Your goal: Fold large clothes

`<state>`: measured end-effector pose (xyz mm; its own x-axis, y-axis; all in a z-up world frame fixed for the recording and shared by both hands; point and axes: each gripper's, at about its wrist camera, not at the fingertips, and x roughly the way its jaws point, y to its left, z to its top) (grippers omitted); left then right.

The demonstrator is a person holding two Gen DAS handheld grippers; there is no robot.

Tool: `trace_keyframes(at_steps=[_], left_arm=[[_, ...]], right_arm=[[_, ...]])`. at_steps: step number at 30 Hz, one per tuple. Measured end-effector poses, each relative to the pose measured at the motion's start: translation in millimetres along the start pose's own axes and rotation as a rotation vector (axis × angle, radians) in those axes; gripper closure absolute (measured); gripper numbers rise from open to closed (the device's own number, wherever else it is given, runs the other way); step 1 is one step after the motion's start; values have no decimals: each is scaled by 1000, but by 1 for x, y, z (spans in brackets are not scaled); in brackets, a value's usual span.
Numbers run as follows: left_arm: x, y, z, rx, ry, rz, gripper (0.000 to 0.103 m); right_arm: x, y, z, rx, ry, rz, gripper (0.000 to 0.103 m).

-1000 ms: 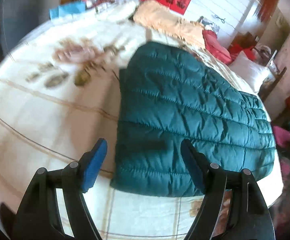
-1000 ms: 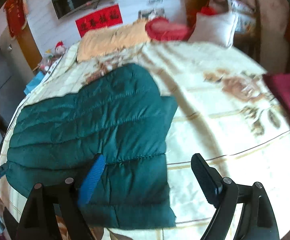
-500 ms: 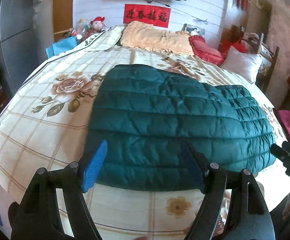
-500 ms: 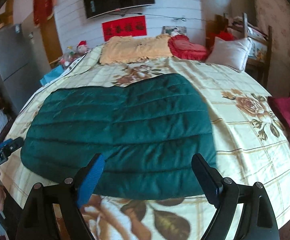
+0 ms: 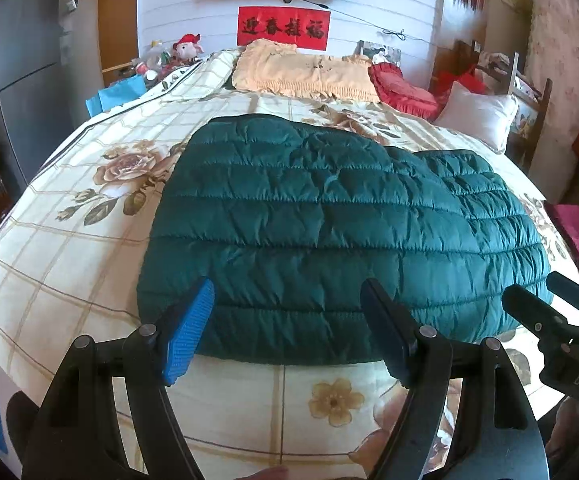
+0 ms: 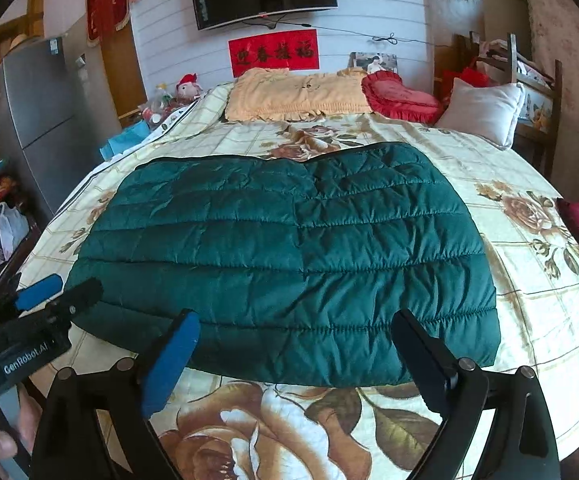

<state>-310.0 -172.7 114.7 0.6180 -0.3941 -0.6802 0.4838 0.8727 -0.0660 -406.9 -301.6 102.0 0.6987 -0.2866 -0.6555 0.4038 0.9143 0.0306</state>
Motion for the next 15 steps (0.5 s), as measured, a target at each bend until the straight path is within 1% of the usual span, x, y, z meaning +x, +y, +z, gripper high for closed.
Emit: trace_keyframes(at_steps=[15], left_arm=[[2, -4, -2, 13, 1, 0, 27]], right_arm=[[3, -1, 0, 18, -5, -3, 5]])
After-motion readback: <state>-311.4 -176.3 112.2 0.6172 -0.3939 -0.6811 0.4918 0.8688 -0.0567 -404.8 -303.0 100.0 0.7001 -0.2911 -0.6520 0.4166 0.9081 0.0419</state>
